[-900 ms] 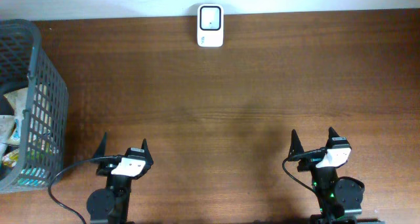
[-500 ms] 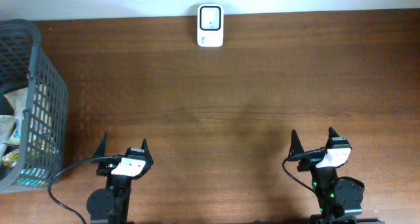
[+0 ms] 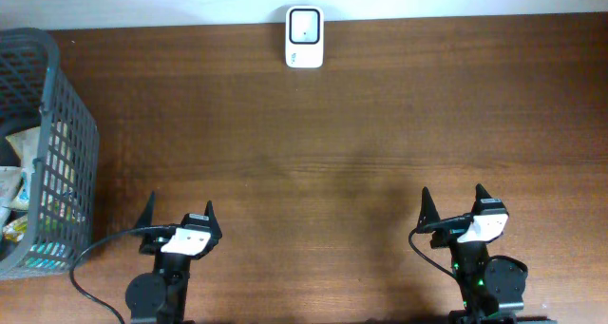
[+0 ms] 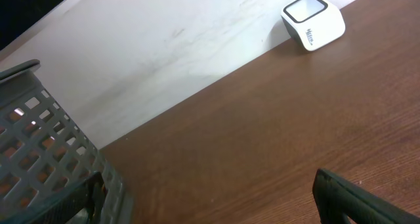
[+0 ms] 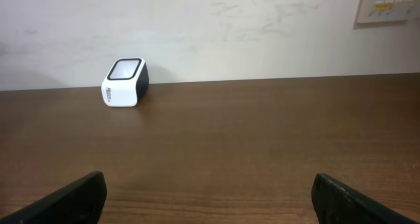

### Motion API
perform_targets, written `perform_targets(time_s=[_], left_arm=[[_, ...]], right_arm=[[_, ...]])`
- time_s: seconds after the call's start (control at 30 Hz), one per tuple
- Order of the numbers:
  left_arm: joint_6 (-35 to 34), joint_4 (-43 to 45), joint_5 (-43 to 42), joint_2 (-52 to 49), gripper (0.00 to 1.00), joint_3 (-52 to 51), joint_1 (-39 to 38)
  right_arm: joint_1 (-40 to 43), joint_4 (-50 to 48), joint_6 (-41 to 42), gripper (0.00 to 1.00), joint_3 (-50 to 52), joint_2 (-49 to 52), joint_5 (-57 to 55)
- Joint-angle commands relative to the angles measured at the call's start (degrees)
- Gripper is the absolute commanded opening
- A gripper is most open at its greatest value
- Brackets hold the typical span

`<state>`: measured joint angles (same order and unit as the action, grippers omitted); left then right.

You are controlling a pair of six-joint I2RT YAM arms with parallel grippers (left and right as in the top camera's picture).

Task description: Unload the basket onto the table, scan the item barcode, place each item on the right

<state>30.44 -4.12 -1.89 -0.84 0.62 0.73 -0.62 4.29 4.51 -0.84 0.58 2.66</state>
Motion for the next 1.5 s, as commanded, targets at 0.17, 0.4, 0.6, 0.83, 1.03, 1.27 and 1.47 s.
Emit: perform_targets(time_s=[0.17, 0.4, 0.6, 0.83, 1.03, 1.27, 1.47], left_arm=[[0.52, -0.66, 2.14, 0.5, 0.99, -0.13, 0.31], [0.5, 0.28, 0.59, 0.5, 0.99, -0.13, 0.31], [0.26, 5.73, -3.82, 0.5, 0.99, -0.09, 0.31], [-6.62, 6.86, -9.55, -1.01, 0.99, 5.73, 0.31], [-6.6, 3.82, -13.2, -13.2, 0.99, 19.23, 0.31], [-6.6, -15.76, -25.9, -43.15, 0.99, 50.27, 0.31], [-6.64, -49.42, -38.38, -73.26, 0.99, 85.57, 0.31]], right_arm=[[-0.15, 0.0, 0.2, 0.99, 0.52, -0.39, 0.33], [-0.15, 0.0, 0.2, 0.99, 0.52, -0.39, 0.35], [-0.15, 0.0, 0.2, 0.99, 0.52, -0.39, 0.33], [-0.15, 0.0, 0.2, 0.99, 0.52, -0.39, 0.33], [-0.15, 0.0, 0.2, 0.99, 0.52, -0.39, 0.33], [-0.15, 0.0, 0.2, 0.99, 0.52, -0.37, 0.33], [-0.15, 0.0, 0.2, 0.99, 0.52, -0.39, 0.33]])
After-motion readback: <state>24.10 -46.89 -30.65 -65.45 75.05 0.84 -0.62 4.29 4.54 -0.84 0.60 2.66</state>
